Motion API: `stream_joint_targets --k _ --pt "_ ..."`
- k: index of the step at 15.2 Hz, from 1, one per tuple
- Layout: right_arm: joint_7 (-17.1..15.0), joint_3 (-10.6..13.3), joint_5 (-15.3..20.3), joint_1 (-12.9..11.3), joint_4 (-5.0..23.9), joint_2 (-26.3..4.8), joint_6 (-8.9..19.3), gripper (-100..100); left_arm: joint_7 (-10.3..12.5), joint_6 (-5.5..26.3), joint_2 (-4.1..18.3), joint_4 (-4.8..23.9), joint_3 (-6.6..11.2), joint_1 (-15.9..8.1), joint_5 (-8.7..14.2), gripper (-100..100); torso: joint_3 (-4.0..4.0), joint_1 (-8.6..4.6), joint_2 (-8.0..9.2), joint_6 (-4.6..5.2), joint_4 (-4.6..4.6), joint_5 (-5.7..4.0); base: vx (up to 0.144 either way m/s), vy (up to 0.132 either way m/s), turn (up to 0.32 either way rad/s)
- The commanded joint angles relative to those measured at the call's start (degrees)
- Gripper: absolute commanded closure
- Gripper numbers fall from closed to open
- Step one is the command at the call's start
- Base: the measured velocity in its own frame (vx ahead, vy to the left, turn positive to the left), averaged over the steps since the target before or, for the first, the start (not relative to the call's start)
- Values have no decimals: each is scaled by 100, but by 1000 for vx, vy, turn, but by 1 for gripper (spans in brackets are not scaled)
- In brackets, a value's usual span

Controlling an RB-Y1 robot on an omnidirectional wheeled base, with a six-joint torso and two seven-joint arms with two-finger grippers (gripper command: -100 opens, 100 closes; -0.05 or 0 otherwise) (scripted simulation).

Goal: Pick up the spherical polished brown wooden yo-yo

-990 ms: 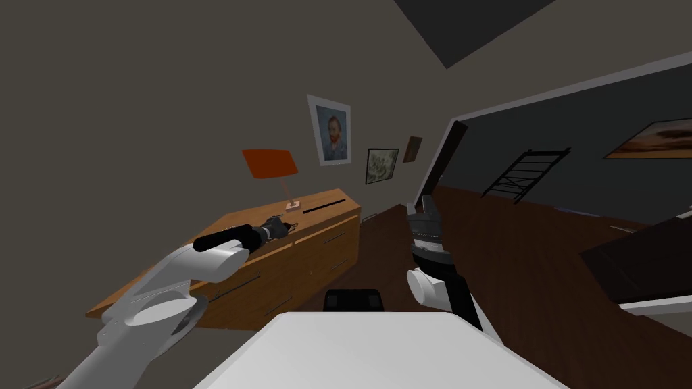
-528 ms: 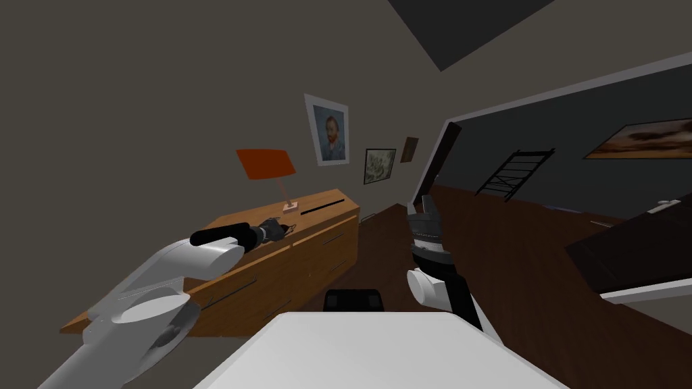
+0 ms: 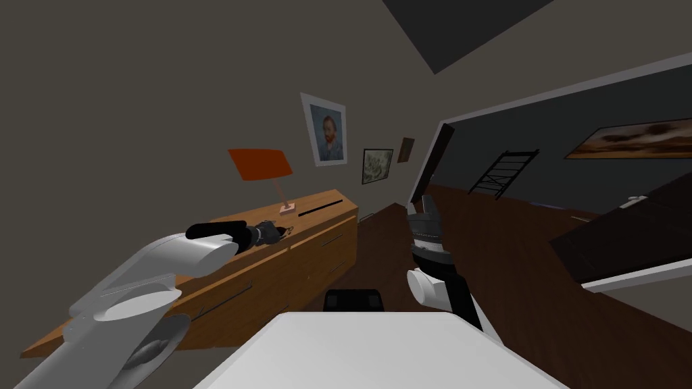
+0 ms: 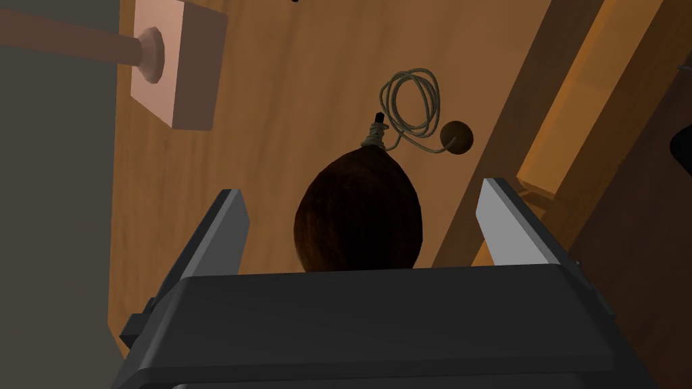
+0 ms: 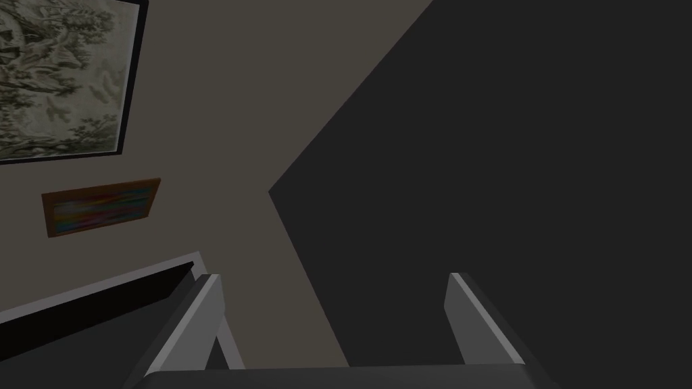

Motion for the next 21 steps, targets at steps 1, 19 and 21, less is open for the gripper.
stream_joint_targets --k 1,19,21 --pt "0 0 0 0 0 0 0 0 71 241 35 11 13 -29 31 -100 0 0 0 0 0 0 10 13 -21" --pt "0 0 0 0 0 0 0 0 1013 2320 639 36 558 -297 803 -100 -2 0 -3 -1 -1 0 16 13 -52" --pt "0 0 0 0 0 0 0 0 1075 2459 677 38 594 -314 854 -100 -2 -1 -3 -1 -1 0 17 11 -34"
